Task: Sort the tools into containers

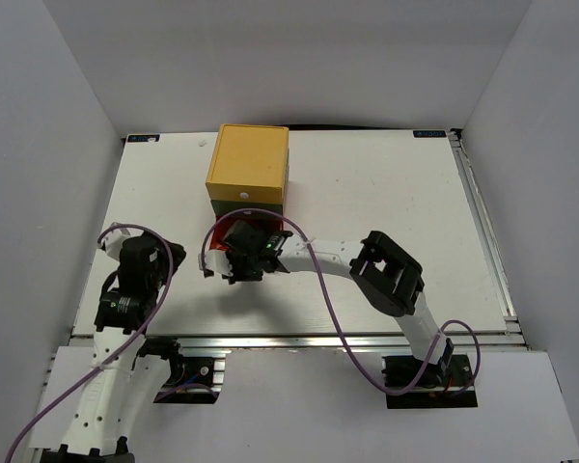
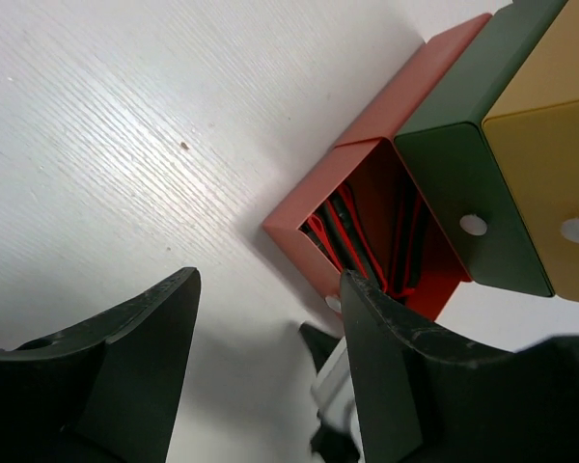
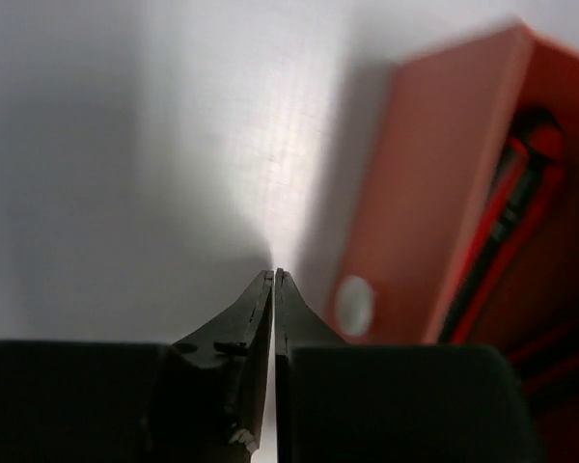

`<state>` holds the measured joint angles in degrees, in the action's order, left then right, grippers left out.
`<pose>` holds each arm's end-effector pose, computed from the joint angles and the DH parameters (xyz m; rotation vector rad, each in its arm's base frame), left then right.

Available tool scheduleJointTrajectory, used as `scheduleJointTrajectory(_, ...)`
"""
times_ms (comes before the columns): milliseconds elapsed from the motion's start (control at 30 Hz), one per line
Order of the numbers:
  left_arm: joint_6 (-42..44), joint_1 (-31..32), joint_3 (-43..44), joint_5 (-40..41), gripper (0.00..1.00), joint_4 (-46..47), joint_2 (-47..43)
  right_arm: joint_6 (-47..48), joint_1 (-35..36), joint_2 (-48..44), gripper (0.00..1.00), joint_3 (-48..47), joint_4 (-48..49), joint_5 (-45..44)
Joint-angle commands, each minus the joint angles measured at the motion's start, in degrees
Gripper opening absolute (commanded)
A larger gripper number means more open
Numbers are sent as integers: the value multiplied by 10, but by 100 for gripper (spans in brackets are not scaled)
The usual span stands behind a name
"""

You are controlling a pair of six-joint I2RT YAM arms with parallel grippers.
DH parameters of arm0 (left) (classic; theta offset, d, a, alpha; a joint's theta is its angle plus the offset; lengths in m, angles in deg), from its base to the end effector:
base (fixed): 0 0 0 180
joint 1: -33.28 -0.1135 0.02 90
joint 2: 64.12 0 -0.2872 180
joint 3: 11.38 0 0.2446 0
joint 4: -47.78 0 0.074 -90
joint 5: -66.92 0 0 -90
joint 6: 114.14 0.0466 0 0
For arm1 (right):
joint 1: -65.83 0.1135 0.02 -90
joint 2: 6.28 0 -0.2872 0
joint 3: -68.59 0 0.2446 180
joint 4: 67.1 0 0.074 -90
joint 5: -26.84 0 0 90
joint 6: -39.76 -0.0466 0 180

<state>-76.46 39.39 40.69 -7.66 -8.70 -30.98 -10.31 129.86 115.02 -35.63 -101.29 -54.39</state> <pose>0.1059 0.0011 0.2774 -1.0014 1.9722 -0.2699 0.2030 0.4330 0.1934 -2.0003 1.4789 0.3689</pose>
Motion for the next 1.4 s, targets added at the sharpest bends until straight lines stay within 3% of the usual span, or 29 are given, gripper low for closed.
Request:
scheduleJointTrajectory(0,19,-2,32,38,70,-25,-6,-59,0,-3,10,31,148,-172)
scheduleJointTrajectory(33,20,-2,34,39,70,-25,-5,-59,-1,-4,21,53,173,-193)
scheduleJointTrajectory(200,27,-2,35,41,70,-23,1,-48,-9,0,53,73,250,-259)
scheduleJointTrajectory(300,27,-2,33,40,70,-19,1,-41,-17,4,81,75,260,-267)
scheduleJointTrajectory(367,27,-2,30,38,70,-18,2,-35,-22,8,88,72,258,-264)
scheduleJointTrajectory(767,26,-2,22,32,70,-4,6,-28,-49,18,89,38,217,-226)
scheduleJointTrajectory(800,25,-2,23,31,70,-3,8,-26,-51,11,89,32,200,-164)
scheduleJointTrajectory(967,34,-2,26,19,70,11,18,26,-51,-67,89,-41,-91,114)
scheduleJointTrajectory(1033,42,-2,28,5,71,25,22,41,-53,-101,89,-43,-124,200)
scheduleJointTrajectory(1200,69,-2,30,-60,97,96,12,-84,-125,-225,89,-31,-70,227)
scheduleJointTrajectory(1367,92,-2,42,-119,98,156,24,-233,-290,-267,89,-95,-65,227)
